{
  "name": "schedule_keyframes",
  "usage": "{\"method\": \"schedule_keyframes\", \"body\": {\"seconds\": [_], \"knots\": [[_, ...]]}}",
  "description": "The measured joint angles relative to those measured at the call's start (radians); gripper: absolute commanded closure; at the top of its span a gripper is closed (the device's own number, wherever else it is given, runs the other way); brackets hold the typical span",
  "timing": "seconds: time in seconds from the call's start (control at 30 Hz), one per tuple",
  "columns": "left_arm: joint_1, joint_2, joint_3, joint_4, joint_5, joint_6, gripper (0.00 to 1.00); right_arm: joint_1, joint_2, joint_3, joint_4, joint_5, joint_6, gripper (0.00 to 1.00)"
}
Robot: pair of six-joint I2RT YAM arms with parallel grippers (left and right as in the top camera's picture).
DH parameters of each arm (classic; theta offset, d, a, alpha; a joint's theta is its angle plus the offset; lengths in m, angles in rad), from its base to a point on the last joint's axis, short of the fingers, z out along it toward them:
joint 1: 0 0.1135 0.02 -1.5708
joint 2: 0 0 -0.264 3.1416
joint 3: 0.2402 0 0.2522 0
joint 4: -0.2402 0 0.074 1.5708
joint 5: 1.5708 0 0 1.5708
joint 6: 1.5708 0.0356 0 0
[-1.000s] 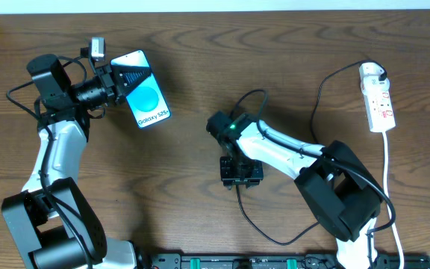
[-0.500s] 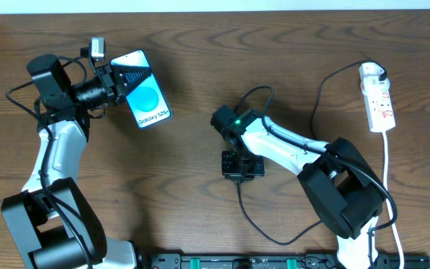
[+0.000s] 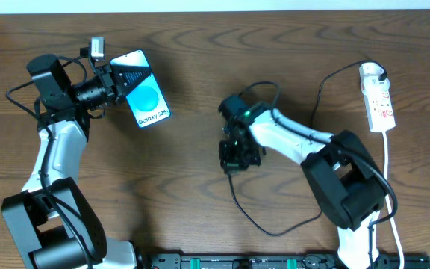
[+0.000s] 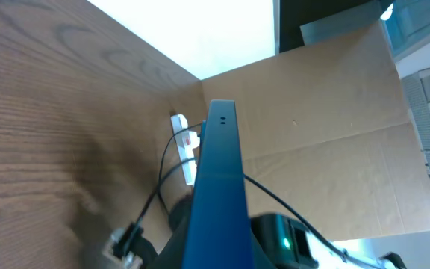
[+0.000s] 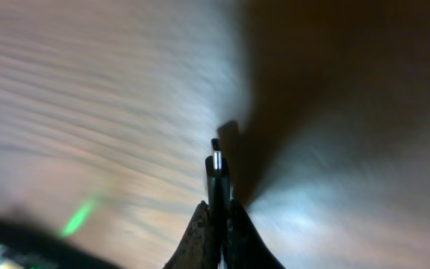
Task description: Plug charger to phone and switch on socket
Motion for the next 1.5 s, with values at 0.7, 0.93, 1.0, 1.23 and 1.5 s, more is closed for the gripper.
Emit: {"method": "schedule_keyframes", "body": {"seconds": [0.7,0.93,1.0,1.23,1.5], "knots": [[0.0,0.002,-0.014,0.644,-0.122,-0.462,0.93,-0.119,0.009,0.008,1.249,-0.874,0.106,0.99],[0.0,0.002,-0.016,0.789,-0.132,-0.658,0.92,-0.07,0.013,0.013,1.809,-0.937,0.46,0.99],[0.0,0.002,-0.016,0.79,-0.131,-0.682,0.93,-0.059,0.013,0.014,1.88,-0.95,0.544,0.99],[0.0,0.002,-0.016,0.79,-0.132,-0.716,0.93,-0.048,0.013,0.014,1.901,-0.966,0.662,0.99],[0.0,0.002,-0.016,0.79,-0.1,-0.722,0.93,-0.047,0.013,0.014,1.902,-0.974,0.689,0.99]]}}
